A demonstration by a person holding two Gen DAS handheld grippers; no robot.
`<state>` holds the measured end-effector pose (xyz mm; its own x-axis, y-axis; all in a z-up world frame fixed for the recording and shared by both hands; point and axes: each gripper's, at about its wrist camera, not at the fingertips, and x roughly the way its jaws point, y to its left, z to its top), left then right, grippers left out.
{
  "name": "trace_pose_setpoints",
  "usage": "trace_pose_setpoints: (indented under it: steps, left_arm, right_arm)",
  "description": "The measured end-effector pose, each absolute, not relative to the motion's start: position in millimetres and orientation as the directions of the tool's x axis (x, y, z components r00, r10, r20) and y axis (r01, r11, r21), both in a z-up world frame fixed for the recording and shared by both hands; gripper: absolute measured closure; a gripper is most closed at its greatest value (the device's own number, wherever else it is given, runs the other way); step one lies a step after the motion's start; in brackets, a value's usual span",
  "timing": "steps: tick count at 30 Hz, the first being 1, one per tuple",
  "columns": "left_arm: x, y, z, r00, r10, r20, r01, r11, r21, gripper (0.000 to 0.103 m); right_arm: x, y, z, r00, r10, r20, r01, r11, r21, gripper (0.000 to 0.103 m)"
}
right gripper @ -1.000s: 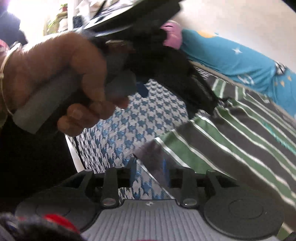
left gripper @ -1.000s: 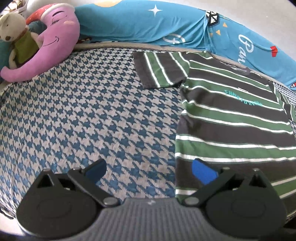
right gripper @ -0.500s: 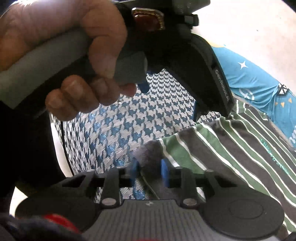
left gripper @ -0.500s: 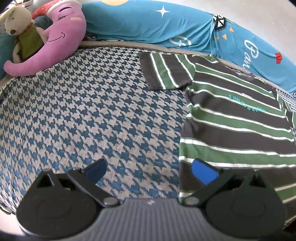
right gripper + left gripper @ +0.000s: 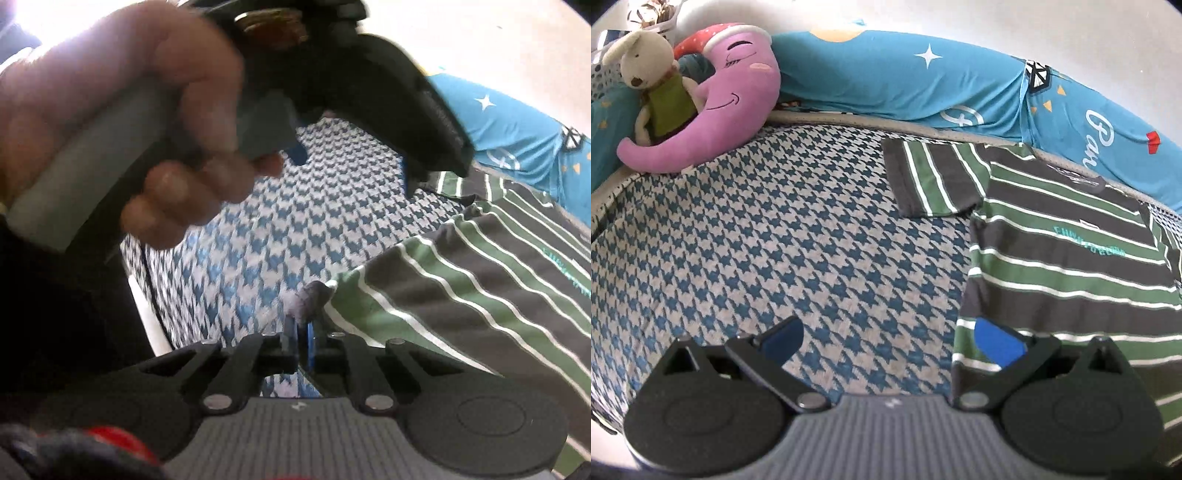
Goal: Fold clothes
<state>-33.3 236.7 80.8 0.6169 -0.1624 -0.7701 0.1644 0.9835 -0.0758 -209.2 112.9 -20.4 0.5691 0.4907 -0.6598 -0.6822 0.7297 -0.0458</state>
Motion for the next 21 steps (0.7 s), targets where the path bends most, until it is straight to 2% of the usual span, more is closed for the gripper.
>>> trace_pose_setpoints:
  steps: [2, 8, 21]
  left_arm:
    - [-35, 233, 80, 0.616, -0.166, -0.77, 0.178, 0.982, -0.069, 0.0]
    - [-37, 218, 77, 0.601, -0.184, -0.777, 0.214, 0.975, -0.066, 0.0]
    - [-43, 180, 67, 0.59, -0.182, -0.787, 0.277, 0.961, -0.014, 0.0]
  right_arm:
    - [-209, 109, -21, 0.555, 0.494, -0.669, -0.685, 0.728, -0.031, 0.085]
    - [-208, 96, -24, 0.511, 0.504, -0.696, -0.691, 0.722, 0.015, 0.086]
    - [-217, 50, -11, 0.639, 0.355, -0.683, -0.487, 0.873, -0.001, 0.084]
